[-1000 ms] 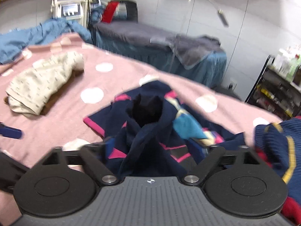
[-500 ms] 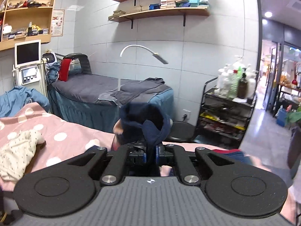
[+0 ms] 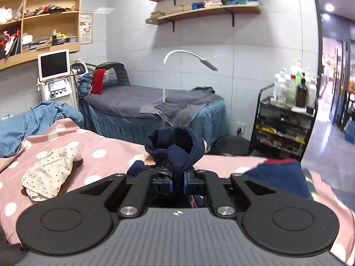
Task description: Fold small clothes
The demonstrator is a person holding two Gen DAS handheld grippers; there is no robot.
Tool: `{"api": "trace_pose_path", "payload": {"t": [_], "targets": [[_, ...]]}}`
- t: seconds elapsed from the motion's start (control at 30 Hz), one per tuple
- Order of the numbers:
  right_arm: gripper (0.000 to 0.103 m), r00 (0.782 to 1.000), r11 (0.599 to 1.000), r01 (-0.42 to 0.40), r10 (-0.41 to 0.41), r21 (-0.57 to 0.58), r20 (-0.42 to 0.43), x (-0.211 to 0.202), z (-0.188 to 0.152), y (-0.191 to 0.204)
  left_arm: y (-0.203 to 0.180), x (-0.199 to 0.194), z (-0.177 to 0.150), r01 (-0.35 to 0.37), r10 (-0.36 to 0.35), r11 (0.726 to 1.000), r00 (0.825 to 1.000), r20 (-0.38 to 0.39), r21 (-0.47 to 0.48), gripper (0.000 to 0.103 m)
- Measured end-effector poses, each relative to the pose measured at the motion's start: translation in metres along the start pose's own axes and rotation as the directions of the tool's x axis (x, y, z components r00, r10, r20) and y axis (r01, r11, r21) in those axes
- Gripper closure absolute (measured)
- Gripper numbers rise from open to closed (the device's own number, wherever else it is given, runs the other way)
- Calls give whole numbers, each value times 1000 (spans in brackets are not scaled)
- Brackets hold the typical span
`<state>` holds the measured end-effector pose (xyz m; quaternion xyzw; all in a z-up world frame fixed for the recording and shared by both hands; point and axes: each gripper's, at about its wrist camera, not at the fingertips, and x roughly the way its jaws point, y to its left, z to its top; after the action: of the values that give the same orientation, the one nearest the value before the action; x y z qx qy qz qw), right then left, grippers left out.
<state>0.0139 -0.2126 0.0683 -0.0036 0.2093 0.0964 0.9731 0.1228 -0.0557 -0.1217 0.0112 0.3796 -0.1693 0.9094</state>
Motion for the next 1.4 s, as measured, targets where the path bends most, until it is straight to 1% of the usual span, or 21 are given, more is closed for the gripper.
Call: {"api": "trace_pose_path", "payload": {"t": [0.07,0.1,0.2,0.3,0.37,0.4,0.43,0.5,0.6,0.67,0.77,0.83,0.9,0.93,1.0,1.03,1.07,1.17,1.27,1.33,1.4], "targets": [[89,1000,1000,-14,14,12,11,-3,0,1,28,-14,5,84,-81,993,996,33,-87,93],[89,1000,1000,-18,18,11,14,-6,0,2,43,-27,8,85,-77,989,995,69,-124,93],[89,999,999,-40,39,6,23,-11,0,9,96,-91,15,25,21,978,976,217,-207,93],[90,996,995,-91,91,46,12,-10,-5,11,143,-169,18,-42,136,962,931,339,-269,93],[91,992,989,-126,126,82,0,-12,-11,14,158,-212,16,-112,213,955,902,375,-273,93],[91,991,987,-132,134,88,-16,-12,-16,17,163,-227,12,-150,244,952,896,370,-266,93],[91,989,988,-132,136,82,-56,-8,-23,22,167,-238,6,-169,258,950,898,356,-261,93],[91,979,989,-133,140,61,-146,0,-45,30,171,-246,-15,-173,247,950,926,286,-261,93],[90,951,993,-115,119,31,-285,10,-88,35,169,-243,-65,-239,277,938,952,130,-249,92],[90,930,997,-78,80,21,-358,15,-115,33,182,-245,-112,-263,283,914,959,23,-307,92],[90,905,1000,-14,17,10,-424,16,-137,22,196,-234,-150,-251,258,884,965,-37,-394,88],[72,907,999,2,16,43,-421,13,-138,16,194,-232,-155,-268,273,884,961,-42,-383,75],[52,920,998,-45,56,38,-388,10,-132,22,187,-224,-146,-286,290,891,956,-43,-351,49],[46,929,996,-84,84,16,-362,9,-128,31,181,-225,-142,-287,294,897,955,-33,-337,45],[19,937,986,-160,137,-44,-322,8,-125,57,172,-219,-130,-290,296,907,955,-28,-305,29],[15,936,975,-206,171,-84,-307,7,-126,73,161,-221,-126,-288,294,913,956,-23,-289,23],[13,931,958,-255,208,-129,-299,7,-128,92,156,-220,-124,-280,288,920,958,-10,-274,15],[13,895,889,-400,326,-222,-305,14,-135,142,141,-218,-121,-276,286,933,958,12,-233,15],[13,851,826,-496,401,-267,-340,35,-148,180,142,-212,-123,-310,314,924,949,-19,-225,15],[15,852,809,-496,383,-316,-357,54,-159,203,150,-213,-126,-311,313,914,949,-34,-262,15],[20,867,806,-466,335,-364,-369,76,-171,221,157,-217,-129,-320,322,904,946,-41,-283,15]]}}
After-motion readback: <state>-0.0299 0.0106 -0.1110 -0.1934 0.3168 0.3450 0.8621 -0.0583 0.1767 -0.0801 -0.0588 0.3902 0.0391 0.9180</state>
